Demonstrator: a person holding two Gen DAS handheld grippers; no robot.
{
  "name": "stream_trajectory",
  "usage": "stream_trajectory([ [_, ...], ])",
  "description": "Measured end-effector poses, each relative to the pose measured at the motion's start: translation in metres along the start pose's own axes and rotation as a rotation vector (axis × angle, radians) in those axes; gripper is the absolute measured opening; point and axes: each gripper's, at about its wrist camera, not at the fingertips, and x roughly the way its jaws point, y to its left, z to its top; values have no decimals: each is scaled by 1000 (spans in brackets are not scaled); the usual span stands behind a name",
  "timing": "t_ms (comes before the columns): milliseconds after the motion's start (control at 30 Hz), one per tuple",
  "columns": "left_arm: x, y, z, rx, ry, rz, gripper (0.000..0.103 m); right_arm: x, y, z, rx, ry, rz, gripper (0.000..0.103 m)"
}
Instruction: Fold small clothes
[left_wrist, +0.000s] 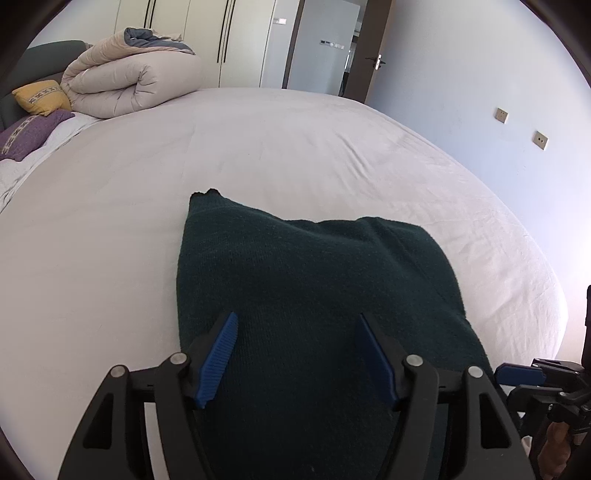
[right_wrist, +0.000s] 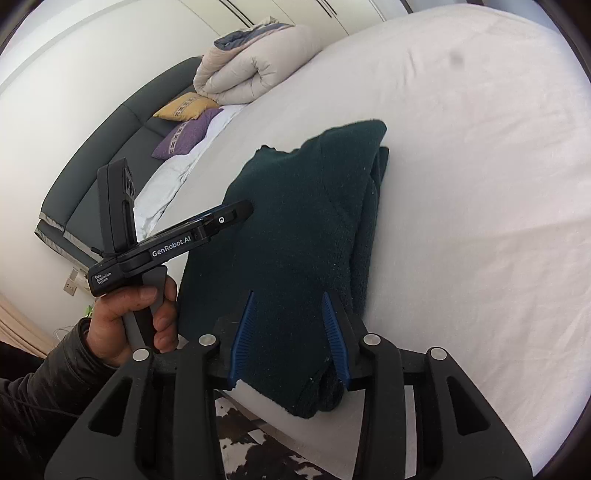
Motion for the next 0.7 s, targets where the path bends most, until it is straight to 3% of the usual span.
stream_trajectory([
  [67,-21,-3,-4,-16,-34,3,95,-16,5,2,-15,-52,-36,47],
  [133,-49,-5,-8,-24,-91,36,102,-34,12,4,-30,-102,-72,52],
  [333,-139,-4,-6,-26,-315,237,103,-97,59,13,-171,-326,-298,74],
  [467,-188,-6,9,-23,-408,412,103,-140,105,14,-269,-561,-393,102],
  [567,-219,-17,12,29,-503,467,103,-171,139,11,-362,-711,-453,103],
  [633,-235,-28,3,72,-558,491,103,-183,156,13,-399,-738,-495,103],
  [700,-241,-31,0,58,-534,512,103,-193,165,15,-388,-741,-487,103],
])
